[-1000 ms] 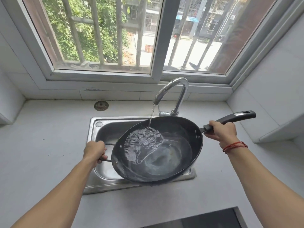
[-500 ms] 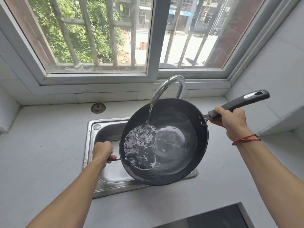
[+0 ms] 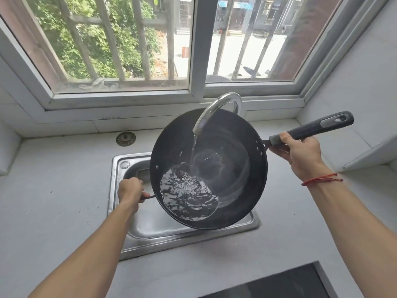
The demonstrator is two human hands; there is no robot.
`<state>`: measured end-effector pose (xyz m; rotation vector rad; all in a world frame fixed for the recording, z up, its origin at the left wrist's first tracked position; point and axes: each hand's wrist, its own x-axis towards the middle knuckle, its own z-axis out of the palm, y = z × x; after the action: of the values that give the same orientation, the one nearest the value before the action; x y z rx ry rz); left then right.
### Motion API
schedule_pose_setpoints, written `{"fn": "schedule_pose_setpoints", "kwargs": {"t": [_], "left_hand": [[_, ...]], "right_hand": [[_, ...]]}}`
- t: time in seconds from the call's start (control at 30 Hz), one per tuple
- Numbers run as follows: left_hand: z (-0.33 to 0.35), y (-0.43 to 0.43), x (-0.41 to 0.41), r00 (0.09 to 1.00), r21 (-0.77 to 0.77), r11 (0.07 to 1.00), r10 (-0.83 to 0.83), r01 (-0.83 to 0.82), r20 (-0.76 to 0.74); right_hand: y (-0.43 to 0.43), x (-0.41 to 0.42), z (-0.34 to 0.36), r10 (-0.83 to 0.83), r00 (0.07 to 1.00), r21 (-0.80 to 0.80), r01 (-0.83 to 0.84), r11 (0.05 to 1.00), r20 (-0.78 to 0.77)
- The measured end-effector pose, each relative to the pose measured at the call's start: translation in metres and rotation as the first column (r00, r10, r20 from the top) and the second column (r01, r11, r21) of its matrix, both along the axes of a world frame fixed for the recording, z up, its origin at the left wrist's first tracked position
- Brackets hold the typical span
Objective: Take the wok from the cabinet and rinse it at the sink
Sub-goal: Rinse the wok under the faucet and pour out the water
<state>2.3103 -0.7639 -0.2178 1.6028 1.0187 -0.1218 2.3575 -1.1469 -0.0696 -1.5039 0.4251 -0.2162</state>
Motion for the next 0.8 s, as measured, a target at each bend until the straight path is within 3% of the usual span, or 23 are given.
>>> {"fn": "schedule_pose_setpoints", "kwargs": {"t": [0.27, 0.47, 0.8], "left_hand": [[0.011, 0.01, 0.012, 0.989, -0.068, 0.993, 0.101, -0.094, 0.105], [0.016, 0.027, 0.013, 0.972, 0.064, 0.988, 0.128, -0.143, 0.196], [0.033, 0.054, 0.016, 0.904, 0.004, 0.973, 0.211, -0.229, 0.371]], "right_hand": [[0.002, 0.004, -0.027, 0.066, 0.998, 0.231, -0.066, 0.971, 0.006], [0.01, 0.009, -0.049, 0.082, 0.997, 0.36, -0.077, 0.93, 0.003], [0.03, 0.021, -0.078, 0.105, 0.994, 0.565, -0.085, 0.821, -0.004]]}}
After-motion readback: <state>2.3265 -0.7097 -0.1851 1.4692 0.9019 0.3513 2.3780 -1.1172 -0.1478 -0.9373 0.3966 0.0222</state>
